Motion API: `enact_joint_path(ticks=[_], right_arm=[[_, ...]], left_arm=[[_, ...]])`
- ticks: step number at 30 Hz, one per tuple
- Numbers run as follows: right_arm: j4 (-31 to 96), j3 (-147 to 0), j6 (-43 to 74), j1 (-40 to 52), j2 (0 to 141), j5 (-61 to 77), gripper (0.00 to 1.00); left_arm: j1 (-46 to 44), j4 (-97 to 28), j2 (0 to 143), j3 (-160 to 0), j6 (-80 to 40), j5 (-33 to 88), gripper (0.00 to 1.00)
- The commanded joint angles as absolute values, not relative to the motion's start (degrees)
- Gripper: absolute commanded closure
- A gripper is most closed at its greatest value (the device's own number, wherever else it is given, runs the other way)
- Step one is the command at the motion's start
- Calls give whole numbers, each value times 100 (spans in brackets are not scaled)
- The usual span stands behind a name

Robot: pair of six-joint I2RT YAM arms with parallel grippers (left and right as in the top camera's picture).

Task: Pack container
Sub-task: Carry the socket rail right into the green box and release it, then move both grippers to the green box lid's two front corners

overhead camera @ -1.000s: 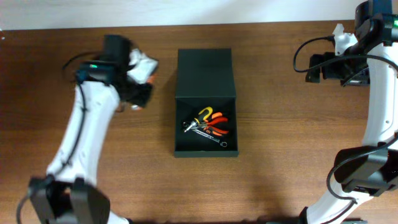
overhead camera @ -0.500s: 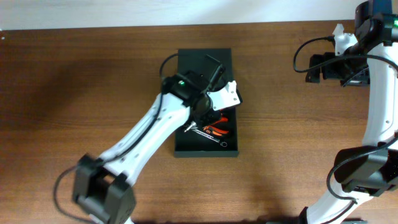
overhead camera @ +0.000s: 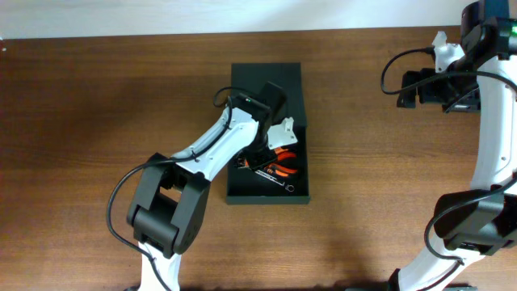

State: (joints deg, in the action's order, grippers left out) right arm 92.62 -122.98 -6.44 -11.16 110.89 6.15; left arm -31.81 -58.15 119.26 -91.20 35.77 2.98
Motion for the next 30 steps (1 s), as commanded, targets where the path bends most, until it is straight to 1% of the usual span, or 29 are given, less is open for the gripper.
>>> enact_joint_path(ticks=[1, 2, 5, 7, 8, 10, 12, 13, 14, 15, 16, 18, 20, 21, 24, 30], right_arm=[[9258, -12280, -679, -1129, 11107, 694, 0], [9258, -12280, -679, -1129, 11107, 694, 0], [9258, -12280, -679, -1129, 11107, 694, 7], [9258, -12280, -679, -1129, 11107, 694, 13], [9258, -12280, -679, -1129, 11107, 694, 18], [9255, -12280, -679, -1129, 11107, 716, 35], [9244, -12280, -679, -1129, 11107, 869, 64], [9227, -12278, -679, -1129, 11107, 1002, 86], [9207, -12278, -679, -1129, 11107, 1179, 96], [9185, -12278, -679, -1127, 11107, 1415, 96], [9161, -12278, -681, -1127, 11111, 1645, 96], [9105, -12278, -683, -1127, 11137, 2163, 96], [9072, -12278, -696, -1125, 11201, 2543, 96], [9054, -12278, -784, -1109, 11312, 2943, 96], [9059, -12278, -1009, -1033, 11721, 3597, 96], [9026, -12278, -1374, -749, 12717, 4062, 96]], left_arm=[[-3168, -6145, 11480, -9666, 3208, 320, 44], [-3168, -6215, 11382, -9797, 3208, 318, 44], [-3168, -6418, 10991, -10328, 3144, 161, 44], [-3144, -6501, 10709, -10604, 3107, -60, 41], [-3114, -6504, 10593, -10667, 3061, -152, 40], [-2963, -6497, 10328, -10720, 2915, -301, 41], [-2689, -6510, 10156, -10720, 2641, -298, 43], [-2517, -6525, 10114, -10720, 2440, -281, 48], [-2305, -6549, 10090, -10720, 2174, -274, 55], [-2091, -6573, 10090, -10718, 1931, -220, 69], [-1865, -6587, 10092, -10707, 1721, -56, 79], [-1411, -6584, 10106, -10663, 1577, 661, 89], [-969, -6578, 10158, -10652, 1562, 1417, 95], [-598, -6539, 10263, -10630, 1485, 1896, 98], [-80, -6519, 10707, -10617, 1306, 2602, 98], [93, -6471, 11893, -10617, 1308, 3398, 98]])
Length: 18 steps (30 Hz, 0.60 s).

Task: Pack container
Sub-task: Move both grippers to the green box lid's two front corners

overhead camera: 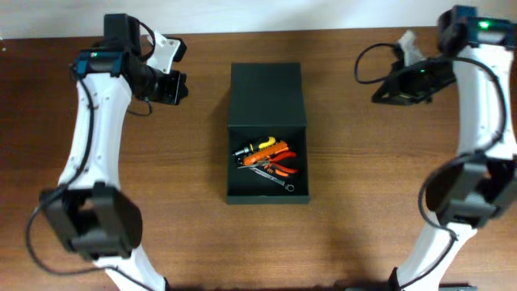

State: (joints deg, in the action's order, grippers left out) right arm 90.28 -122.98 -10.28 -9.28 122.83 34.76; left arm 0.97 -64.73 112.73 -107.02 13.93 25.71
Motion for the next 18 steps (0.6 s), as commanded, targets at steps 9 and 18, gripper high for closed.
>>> enact_joint_path(ticks=[9, 18], right_arm=[[8799, -12278, -1479, -434, 13876, 4386, 96], [8554, -12278, -1691, -303, 14849, 4956, 96]], left_arm=[[75, -6396, 13351, -10617, 1306, 4272, 98], [-54, -6066, 13944, -10617, 1155, 4488, 98]])
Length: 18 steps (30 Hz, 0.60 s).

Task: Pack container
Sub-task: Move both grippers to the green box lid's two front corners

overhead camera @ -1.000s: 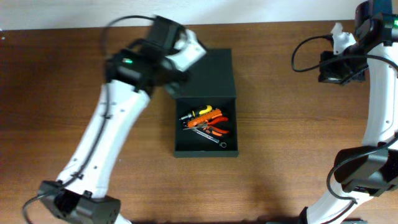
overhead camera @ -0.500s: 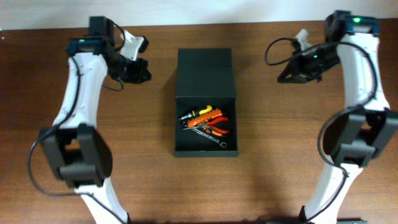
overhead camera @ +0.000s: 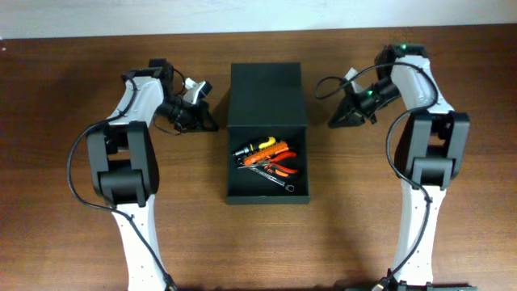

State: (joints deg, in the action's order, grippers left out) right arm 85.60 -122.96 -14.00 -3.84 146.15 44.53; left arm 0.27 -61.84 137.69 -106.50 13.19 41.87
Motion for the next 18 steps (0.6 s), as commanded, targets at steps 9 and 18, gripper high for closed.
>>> enact_joint_path(ticks=[9, 18], right_arm=[[8228, -12278, -2220, -19, 15115, 5839, 96], [7664, -12278, -2493, 311, 15130, 6941, 96]], left_arm=[[-141, -5190, 13976, -10617, 794, 4919, 98], [-215, -4626, 13976, -10678, 642, 5542, 98]])
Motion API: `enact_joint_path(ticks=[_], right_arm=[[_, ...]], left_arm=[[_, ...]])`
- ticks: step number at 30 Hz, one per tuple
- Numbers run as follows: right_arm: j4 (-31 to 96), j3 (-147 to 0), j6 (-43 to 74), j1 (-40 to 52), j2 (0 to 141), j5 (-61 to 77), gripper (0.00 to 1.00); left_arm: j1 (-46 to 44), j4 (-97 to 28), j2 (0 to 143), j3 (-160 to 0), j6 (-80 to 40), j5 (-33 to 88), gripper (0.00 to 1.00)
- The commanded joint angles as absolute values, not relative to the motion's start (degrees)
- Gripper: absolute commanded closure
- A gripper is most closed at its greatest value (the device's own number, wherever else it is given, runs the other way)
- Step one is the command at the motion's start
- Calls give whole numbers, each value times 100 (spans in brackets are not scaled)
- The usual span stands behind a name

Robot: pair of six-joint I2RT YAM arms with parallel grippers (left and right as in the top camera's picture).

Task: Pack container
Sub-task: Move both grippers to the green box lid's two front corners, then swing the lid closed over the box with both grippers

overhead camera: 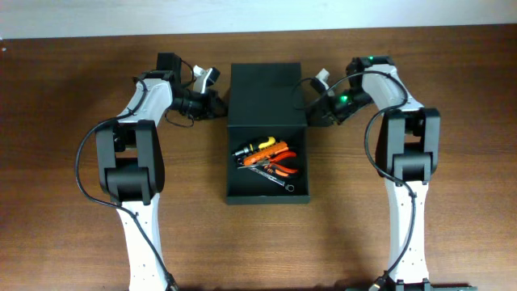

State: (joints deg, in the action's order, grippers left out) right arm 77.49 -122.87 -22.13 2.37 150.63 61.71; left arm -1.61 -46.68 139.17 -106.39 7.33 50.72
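A black box (pixel 236 192) lies open in the middle of the table. Its raised lid (pixel 266 93) stands at the far end. Inside lie orange-handled pliers (pixel 279 167), a yellow and orange screwdriver (pixel 257 148) and a small metal wrench (pixel 279 184). My left gripper (pixel 220 103) is at the lid's left edge and my right gripper (pixel 312 111) is at the lid's right edge. Both point inward at the lid. From overhead the fingers are too dark and small to show whether they are open or shut.
The brown wooden table (pixel 73 202) stretches to both sides of the box. Both arms reach from the near edge up either side of the box, with cables looping at the wrists. A pale wall strip (pixel 242 16) runs along the far edge.
Both grippers have moved inward. The left was a short way left of the lid and now touches its left edge. The right was apart on the right and now meets the right edge.
First my left gripper was down inside the box over the tools while the right stayed far right. Then both arms stood wide apart at the table's far corners, tools lying in the box. They then came nearer the lid, and now flank it.
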Motion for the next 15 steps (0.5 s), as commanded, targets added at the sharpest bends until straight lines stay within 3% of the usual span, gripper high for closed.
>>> enact_joint_path(ticks=[1, 15], right_arm=[[7660, -12280, -2530, 309, 15128, 7008, 96], [8578, -12890, -3157, -49, 15067, 7249, 96]], left_arm=[[-222, -4626, 13976, -10709, 642, 5603, 98], [-379, -5642, 13968, -12379, 609, 5623, 98]])
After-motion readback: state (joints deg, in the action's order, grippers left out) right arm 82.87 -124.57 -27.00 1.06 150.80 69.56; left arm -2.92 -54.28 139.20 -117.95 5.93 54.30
